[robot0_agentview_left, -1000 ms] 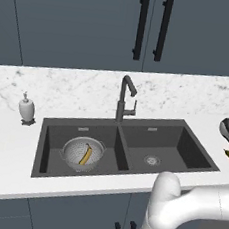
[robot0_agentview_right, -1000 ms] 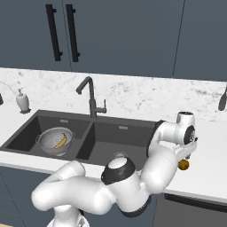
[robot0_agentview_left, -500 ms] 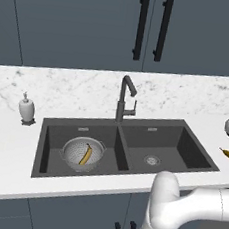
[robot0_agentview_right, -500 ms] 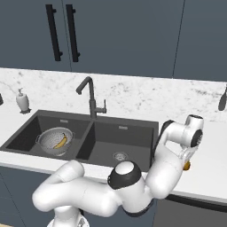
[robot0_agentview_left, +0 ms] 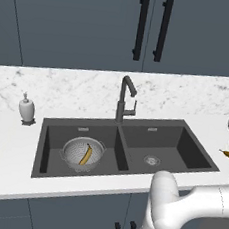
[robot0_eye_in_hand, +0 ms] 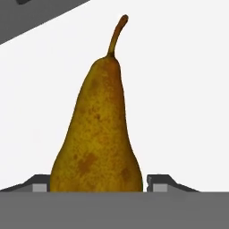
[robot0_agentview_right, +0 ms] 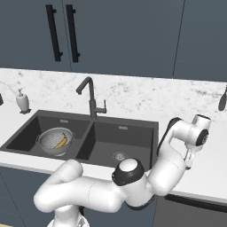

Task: Put the colander in the sink, put the banana, pear in the colander, and turn on the sink faucet and pour water over the colander.

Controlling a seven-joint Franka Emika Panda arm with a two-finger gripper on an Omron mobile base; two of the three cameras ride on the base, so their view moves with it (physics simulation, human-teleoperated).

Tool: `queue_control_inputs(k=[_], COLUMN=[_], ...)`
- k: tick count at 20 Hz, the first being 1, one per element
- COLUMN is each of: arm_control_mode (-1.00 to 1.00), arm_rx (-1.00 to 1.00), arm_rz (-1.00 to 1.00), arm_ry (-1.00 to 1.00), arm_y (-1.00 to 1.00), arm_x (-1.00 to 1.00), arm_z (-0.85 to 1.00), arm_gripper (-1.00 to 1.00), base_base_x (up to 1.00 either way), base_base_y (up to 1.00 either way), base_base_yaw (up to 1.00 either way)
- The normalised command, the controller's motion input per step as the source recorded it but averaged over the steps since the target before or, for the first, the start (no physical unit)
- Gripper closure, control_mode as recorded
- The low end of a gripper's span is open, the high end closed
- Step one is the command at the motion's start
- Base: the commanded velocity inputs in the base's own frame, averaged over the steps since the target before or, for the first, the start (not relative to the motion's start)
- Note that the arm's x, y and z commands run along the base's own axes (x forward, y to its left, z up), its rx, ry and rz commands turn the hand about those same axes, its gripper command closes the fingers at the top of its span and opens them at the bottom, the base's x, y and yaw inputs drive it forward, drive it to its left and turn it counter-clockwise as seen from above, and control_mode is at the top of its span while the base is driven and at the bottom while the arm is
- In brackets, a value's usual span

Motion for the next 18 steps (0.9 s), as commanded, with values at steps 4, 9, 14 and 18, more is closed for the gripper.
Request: queue_control_inputs(k=[4,9,14,18], arm_control_mode=[-1.00,-1.00,-1.00,-1.00], arm_rx=[0.10,0.07,0.03,0.00], arm_rz=[0.09,0.00,-0.06,-0.16], arm_ry=[-0.04,-0.04,0.01,-0.09], arm_y=[0.14,0.51,0.48,0.88], arm_x=[-0.37,-0.31,-0.30,-0.40], arm_z=[-0.98,-0.31,0.04,0.01], arm_gripper=[1.00,1.00,1.00,1.00], base_base_x=[0.00,0.00,0.00,0.00], base_base_y=[0.00,0.00,0.00,0.00], base_base_yaw=[0.00,0.00,0.00,0.00])
